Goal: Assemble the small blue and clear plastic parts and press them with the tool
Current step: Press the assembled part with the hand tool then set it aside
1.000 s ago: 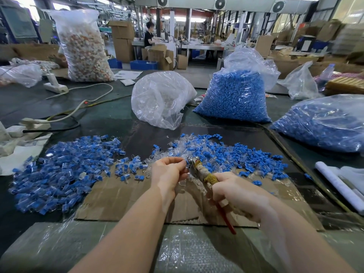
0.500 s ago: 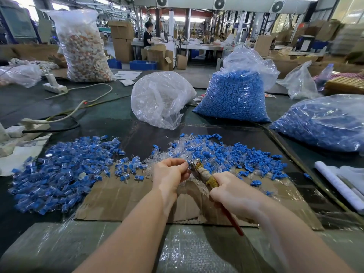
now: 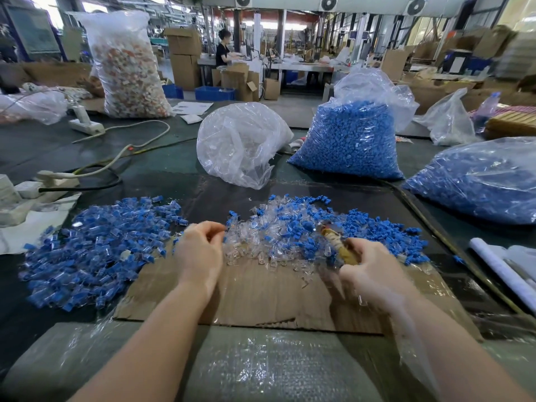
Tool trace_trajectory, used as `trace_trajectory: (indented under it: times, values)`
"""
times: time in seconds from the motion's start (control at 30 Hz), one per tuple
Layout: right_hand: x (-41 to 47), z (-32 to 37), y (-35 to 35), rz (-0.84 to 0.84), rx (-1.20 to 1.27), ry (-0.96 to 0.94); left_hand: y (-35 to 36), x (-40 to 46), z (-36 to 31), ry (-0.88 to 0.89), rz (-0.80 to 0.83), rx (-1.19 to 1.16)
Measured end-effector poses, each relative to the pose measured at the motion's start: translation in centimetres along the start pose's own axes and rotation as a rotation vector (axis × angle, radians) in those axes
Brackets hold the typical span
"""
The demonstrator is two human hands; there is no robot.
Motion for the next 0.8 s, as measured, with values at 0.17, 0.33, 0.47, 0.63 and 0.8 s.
trace_trajectory:
  times: [0.17,0.33,0.47,0.63,0.8]
  values:
    - [1.3,-2.5,-1.4,-0.104,-0.220,0.106,-2.5,1.6,2.9,0.031,-0.055,0.272]
    - [2.2,-3.8,-1.8,-0.119,-0.314,0.143,-2.5,1.8,3.6,0.042,-0.058,0.425]
    - [2.5,-4.2,-1.8,-0.124,-0.350,0.144,-1.0,0.9,2.2,0.118,-0.005,0.483]
    - [2.6,-4.8,-1.8,-0.111,-0.367,0.171,0.3,0.5,1.8,0.059,0.077,0.659]
    - [2.8,-5.0,-1.6,-0.089,-0.383,0.194,0.5,0.5,1.5,0.056,0.084,0.662]
Point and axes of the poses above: each hand's wrist, its own x-axis towards the middle knuckle, its own y-axis out of the palm, z = x × y, the point moved 4 cm from there along x, towards the middle knuckle, and after that the axes turned 8 degrees about z, right-handed, at the moved point
